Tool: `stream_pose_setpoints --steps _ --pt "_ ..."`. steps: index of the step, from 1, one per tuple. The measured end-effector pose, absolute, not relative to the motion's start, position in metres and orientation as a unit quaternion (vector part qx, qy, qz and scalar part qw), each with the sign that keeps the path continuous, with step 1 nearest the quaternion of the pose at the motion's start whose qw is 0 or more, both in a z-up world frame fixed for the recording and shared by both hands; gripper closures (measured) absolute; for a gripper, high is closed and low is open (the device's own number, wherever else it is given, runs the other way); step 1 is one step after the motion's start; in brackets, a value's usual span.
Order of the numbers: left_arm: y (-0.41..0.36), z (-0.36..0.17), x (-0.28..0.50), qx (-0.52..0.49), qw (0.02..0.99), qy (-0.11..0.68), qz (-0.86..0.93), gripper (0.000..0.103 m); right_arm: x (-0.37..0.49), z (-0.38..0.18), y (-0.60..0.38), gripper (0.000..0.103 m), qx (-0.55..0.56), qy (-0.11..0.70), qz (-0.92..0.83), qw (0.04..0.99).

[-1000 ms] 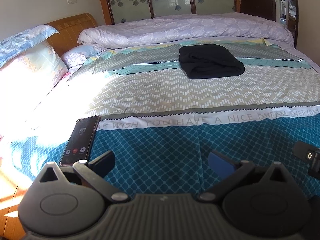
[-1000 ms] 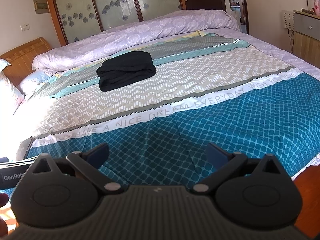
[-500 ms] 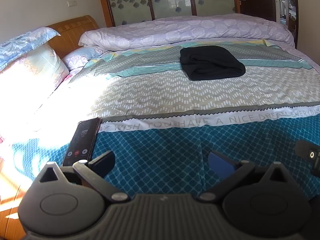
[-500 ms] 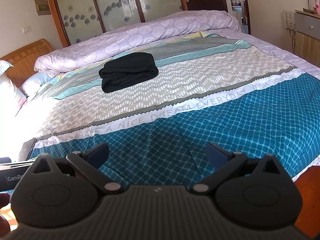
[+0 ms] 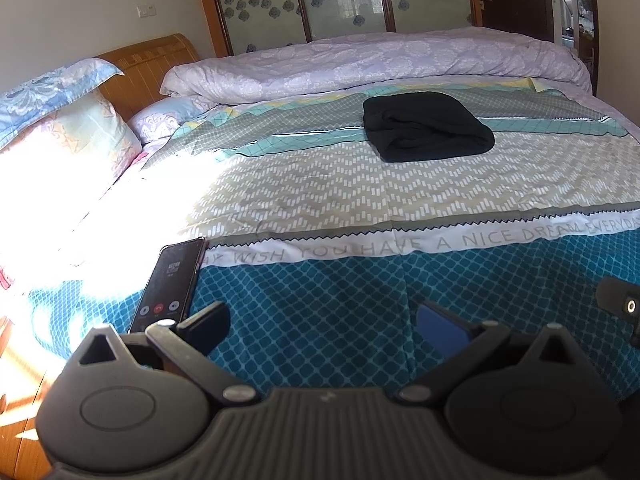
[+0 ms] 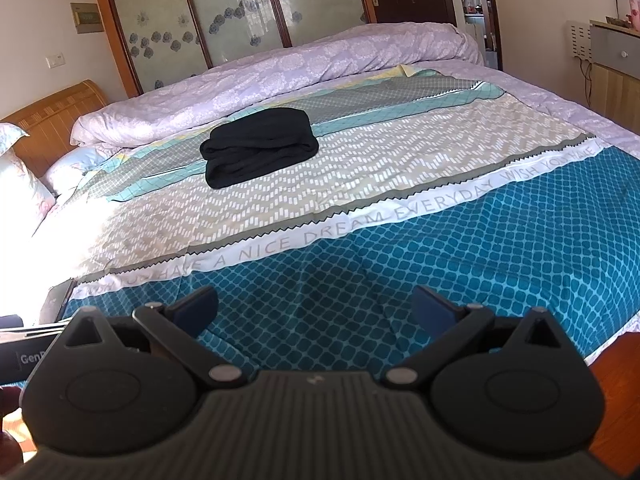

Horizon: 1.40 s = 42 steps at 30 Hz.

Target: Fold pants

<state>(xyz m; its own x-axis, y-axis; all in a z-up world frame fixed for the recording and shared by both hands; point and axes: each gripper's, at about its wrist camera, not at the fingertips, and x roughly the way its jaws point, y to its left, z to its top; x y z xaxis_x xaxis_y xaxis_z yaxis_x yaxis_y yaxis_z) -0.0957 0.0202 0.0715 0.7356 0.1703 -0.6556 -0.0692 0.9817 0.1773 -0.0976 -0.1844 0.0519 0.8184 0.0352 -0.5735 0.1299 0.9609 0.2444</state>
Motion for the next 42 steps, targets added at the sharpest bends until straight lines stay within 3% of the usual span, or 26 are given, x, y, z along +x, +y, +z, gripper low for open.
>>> stream_pose_setpoints --steps 42 --pt "0.016 0.0717 -0.0987 0.045 0.927 0.372 0.021 0.0 -0.1026 0.0592 -0.1799 0.0 0.132 0.278 -0.006 0.952"
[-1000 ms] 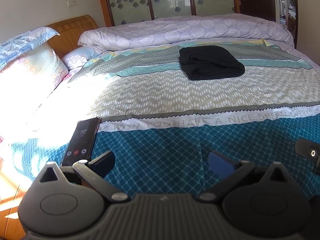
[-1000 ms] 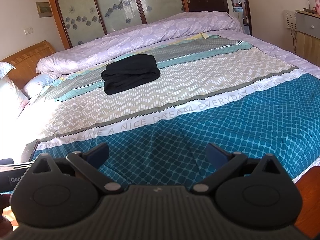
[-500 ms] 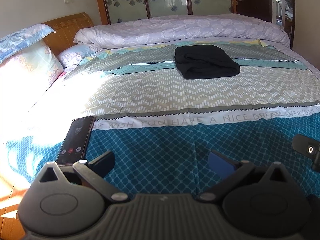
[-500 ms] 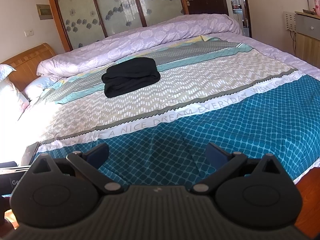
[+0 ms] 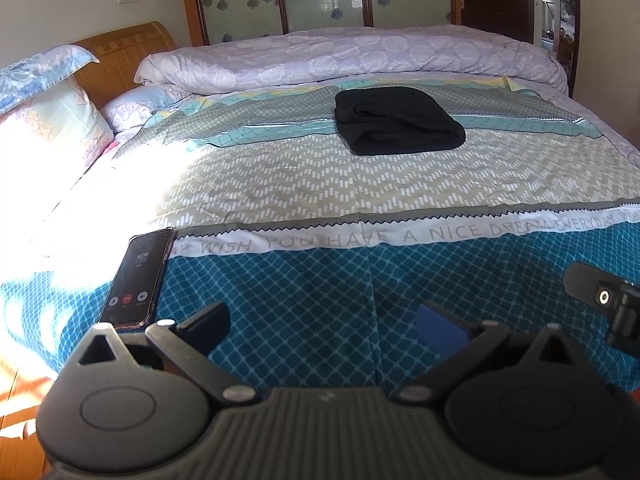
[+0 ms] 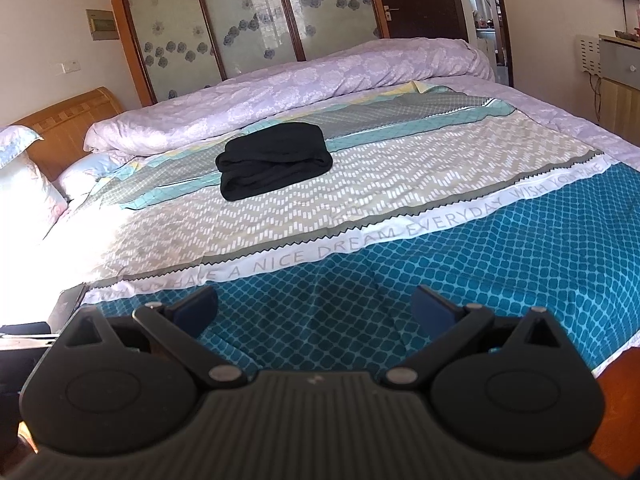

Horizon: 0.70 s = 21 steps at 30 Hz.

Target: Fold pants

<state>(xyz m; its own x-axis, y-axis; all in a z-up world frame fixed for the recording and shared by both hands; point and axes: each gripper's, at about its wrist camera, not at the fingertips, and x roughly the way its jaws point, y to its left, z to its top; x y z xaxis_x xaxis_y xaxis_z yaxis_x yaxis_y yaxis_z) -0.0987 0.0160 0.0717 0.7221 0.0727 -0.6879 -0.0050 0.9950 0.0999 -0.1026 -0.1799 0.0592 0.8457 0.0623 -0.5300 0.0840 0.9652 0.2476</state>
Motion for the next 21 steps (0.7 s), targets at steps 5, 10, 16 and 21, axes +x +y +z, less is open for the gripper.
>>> stream_pose_setpoints --steps 5,10,16,21 --pt "0.016 0.071 -0.098 0.045 0.926 0.375 0.022 0.0 -0.104 0.061 -0.179 0.0 0.128 0.274 0.0 0.953" --pt "0.017 0.071 -0.097 0.042 0.924 0.378 0.021 0.0 -0.103 0.063 -0.179 0.003 0.133 0.275 0.007 0.952" --pt "0.019 0.075 -0.096 0.03 0.923 0.384 0.017 0.0 -0.103 0.069 -0.179 0.004 0.135 0.276 0.018 0.951" --pt "0.025 0.082 -0.099 0.006 0.927 0.376 0.013 0.0 -0.101 0.083 -0.184 0.004 0.132 0.278 0.029 0.951"
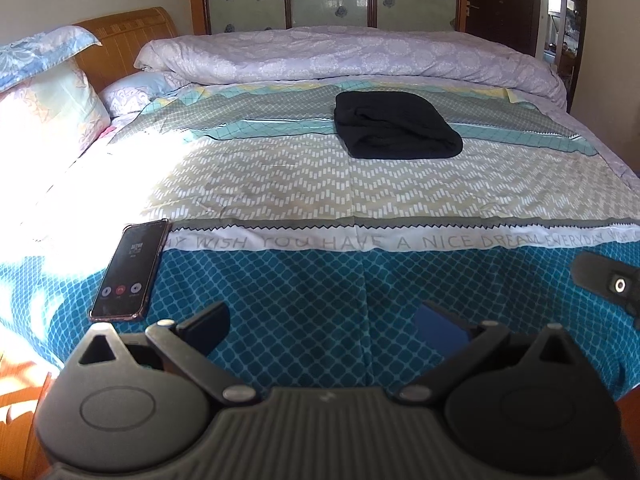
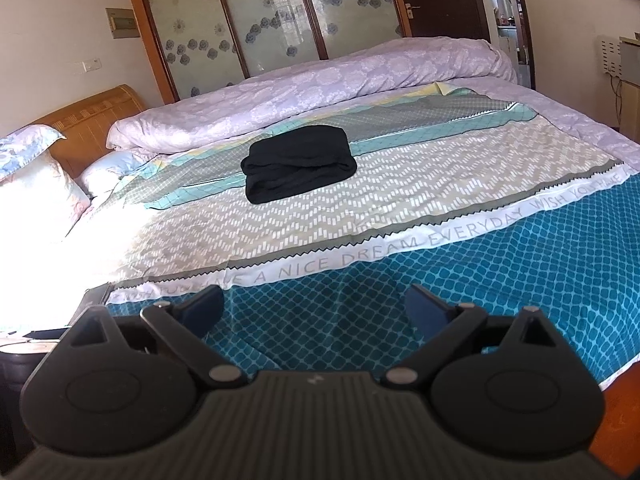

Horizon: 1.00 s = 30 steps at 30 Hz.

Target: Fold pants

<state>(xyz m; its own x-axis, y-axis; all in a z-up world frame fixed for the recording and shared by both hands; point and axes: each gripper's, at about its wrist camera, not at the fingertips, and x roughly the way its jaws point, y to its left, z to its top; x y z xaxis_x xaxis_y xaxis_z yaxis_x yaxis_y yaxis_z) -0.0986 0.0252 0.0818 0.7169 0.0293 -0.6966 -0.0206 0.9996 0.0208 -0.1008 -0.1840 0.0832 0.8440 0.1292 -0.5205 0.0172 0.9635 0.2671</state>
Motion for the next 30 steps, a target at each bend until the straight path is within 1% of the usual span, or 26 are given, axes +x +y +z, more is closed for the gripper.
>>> stream_pose_setpoints --steps 6,13,17,22,26,30 --pt "0.024 0.093 -0.098 -0.001 0.932 0.363 0.019 0.0 -0.091 0.102 -0.199 0.004 0.141 0.293 0.036 0.945" --pt "0.007 0.103 -0.086 0.0 0.922 0.387 0.018 0.0 -0.091 0.115 -0.205 0.004 0.127 0.298 0.054 0.945" --pt "-0.013 0.12 -0.078 0.003 0.932 0.363 0.005 0.0 -0.094 0.119 -0.215 0.005 0.127 0.302 0.049 0.943" --pt "-0.038 0.146 -0.066 -0.035 0.943 0.33 -0.025 0.0 -0.1 0.134 -0.229 0.005 0.122 0.288 0.022 0.949" --pt "-0.036 0.138 -0.07 -0.02 0.946 0.323 -0.028 0.0 -0.103 0.141 -0.23 0.005 0.103 0.272 0.008 0.957" --pt "-0.02 0.126 -0.061 0.0 0.941 0.338 -0.003 0.0 -0.097 0.13 -0.226 0.005 0.112 0.278 0.007 0.954"
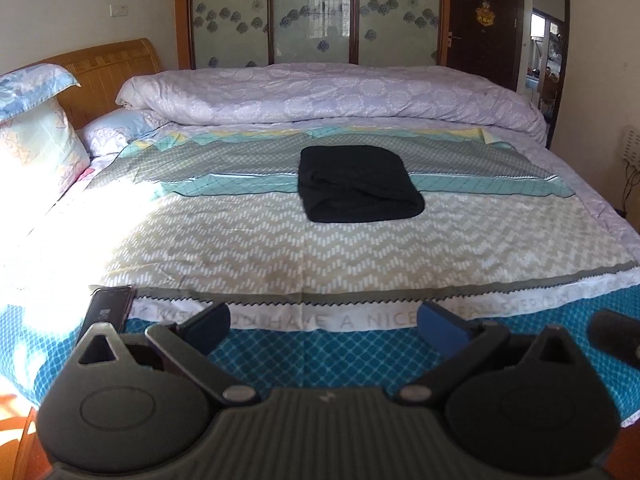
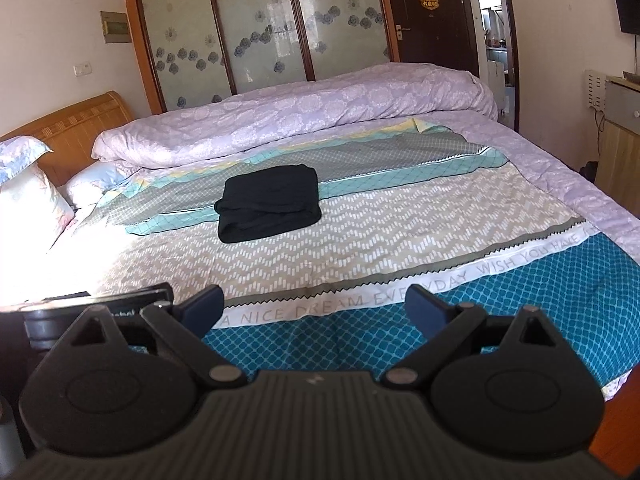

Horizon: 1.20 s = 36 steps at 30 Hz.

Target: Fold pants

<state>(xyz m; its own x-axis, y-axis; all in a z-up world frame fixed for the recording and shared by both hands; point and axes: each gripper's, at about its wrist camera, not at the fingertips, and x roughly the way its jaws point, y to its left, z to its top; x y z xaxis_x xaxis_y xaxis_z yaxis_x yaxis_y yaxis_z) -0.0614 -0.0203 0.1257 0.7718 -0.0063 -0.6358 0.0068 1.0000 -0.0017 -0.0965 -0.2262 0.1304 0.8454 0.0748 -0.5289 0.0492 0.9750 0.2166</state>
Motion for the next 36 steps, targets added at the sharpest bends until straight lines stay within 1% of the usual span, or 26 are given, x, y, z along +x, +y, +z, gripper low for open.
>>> stream_pose_setpoints --steps 4,14,29,36 --pt "-0.008 0.124 -0.057 0.007 0.945 0.326 0.009 0.0 -0.093 0.123 -0.215 0.005 0.115 0.285 0.011 0.951" --pt "-0.016 0.115 -0.055 0.027 0.947 0.32 -0.011 0.0 -0.087 0.118 -0.205 0.005 0.105 0.29 0.018 0.951" --pt "-0.022 0.109 -0.054 0.026 0.937 0.348 -0.028 0.0 -0.091 0.111 -0.218 0.005 0.129 0.299 0.005 0.945" --pt "-0.019 0.115 -0.056 0.022 0.94 0.34 -0.028 0.0 -0.09 0.113 -0.216 0.005 0.124 0.301 0.01 0.945"
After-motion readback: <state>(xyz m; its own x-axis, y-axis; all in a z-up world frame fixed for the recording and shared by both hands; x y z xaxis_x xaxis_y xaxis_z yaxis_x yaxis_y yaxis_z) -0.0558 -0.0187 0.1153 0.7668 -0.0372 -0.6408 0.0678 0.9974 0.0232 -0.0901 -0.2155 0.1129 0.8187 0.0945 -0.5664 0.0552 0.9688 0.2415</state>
